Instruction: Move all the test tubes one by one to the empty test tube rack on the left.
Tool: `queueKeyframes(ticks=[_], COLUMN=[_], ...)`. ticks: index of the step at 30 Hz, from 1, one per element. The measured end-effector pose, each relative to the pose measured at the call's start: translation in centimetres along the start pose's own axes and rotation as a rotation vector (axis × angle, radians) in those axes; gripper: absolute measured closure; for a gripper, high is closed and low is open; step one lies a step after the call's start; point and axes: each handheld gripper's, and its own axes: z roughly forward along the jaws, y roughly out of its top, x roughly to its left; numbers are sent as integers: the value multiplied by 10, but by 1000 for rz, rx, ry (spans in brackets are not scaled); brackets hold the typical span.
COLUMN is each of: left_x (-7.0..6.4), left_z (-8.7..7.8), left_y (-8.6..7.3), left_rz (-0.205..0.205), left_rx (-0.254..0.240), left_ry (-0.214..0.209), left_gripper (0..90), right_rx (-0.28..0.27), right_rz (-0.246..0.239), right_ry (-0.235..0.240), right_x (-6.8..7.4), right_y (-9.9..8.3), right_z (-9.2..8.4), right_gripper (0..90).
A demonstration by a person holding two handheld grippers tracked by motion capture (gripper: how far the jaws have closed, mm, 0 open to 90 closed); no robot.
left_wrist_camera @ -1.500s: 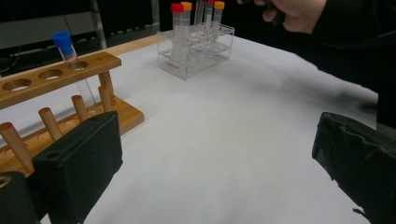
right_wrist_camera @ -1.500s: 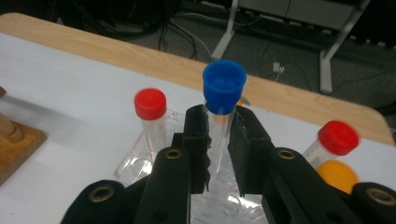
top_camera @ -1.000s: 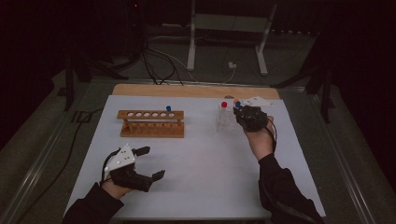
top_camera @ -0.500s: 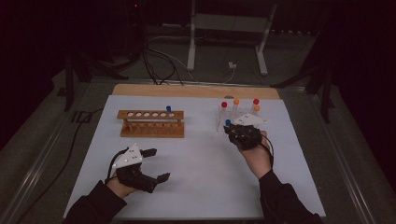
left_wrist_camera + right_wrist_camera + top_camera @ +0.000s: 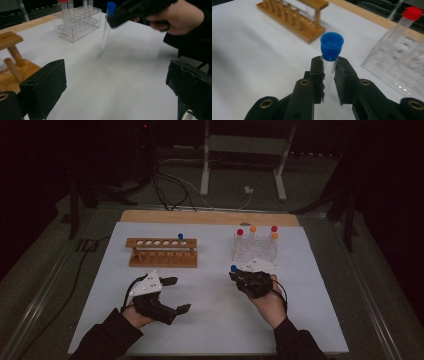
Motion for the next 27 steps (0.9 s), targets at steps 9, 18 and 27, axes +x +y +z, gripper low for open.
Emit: queueKeyframes(ticks=[9, 18, 27], left_x=[-3, -4, -2], left_z=[18, 41, 67], left_y=[21, 45, 58], left_rz=[34, 50, 75], left_rx=[-6, -28, -22], left_ry=[-26, -56, -30], left_gripper=[47, 82, 251], right_rx=[3, -1, -9], right_rz=[-11, -31, -32], right_ry=[61, 91, 106], right_x=[17, 26, 29], right_y=[-6, -5, -4], right_z=[-2, -3, -5], right_gripper=[775, 775, 775])
